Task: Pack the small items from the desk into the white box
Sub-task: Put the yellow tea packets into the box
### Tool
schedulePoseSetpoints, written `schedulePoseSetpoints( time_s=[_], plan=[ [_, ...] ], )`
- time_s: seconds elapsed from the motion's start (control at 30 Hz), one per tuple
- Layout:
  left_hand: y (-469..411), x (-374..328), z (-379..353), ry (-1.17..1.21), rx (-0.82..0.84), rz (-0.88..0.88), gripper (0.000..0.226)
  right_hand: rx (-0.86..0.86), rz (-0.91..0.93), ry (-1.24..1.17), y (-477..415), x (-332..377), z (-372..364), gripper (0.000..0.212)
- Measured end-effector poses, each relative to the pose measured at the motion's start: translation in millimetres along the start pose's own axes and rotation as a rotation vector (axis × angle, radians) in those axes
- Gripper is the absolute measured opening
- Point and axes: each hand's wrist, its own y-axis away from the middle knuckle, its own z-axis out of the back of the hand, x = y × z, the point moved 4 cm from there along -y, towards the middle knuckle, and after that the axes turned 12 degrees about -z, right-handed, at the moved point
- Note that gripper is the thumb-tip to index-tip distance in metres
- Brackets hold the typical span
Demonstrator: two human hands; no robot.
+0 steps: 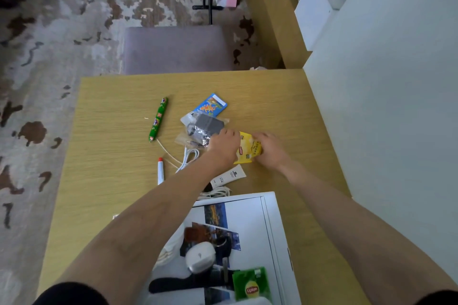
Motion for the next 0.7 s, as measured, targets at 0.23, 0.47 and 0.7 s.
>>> schedulePoseSetpoints(
  time_s=[0.23, 0.47, 0.7],
  plan=[
    [36, 7, 31, 0.634, -0.186, 0.125, 0.013, 0.077, -0.196, -0.265, 9, -14, 0, 0.062],
    [120, -1, 61, 1.118, -0.544, 0.317, 0.019, -0.031, -0.240, -0.737, 48, -25, 28, 0.018],
    [198, -52, 71, 1.275, -0.707, 0.273, 0.017, 0.036, -0.012, -1.143, 170, -3, 95, 0.011]
  ],
)
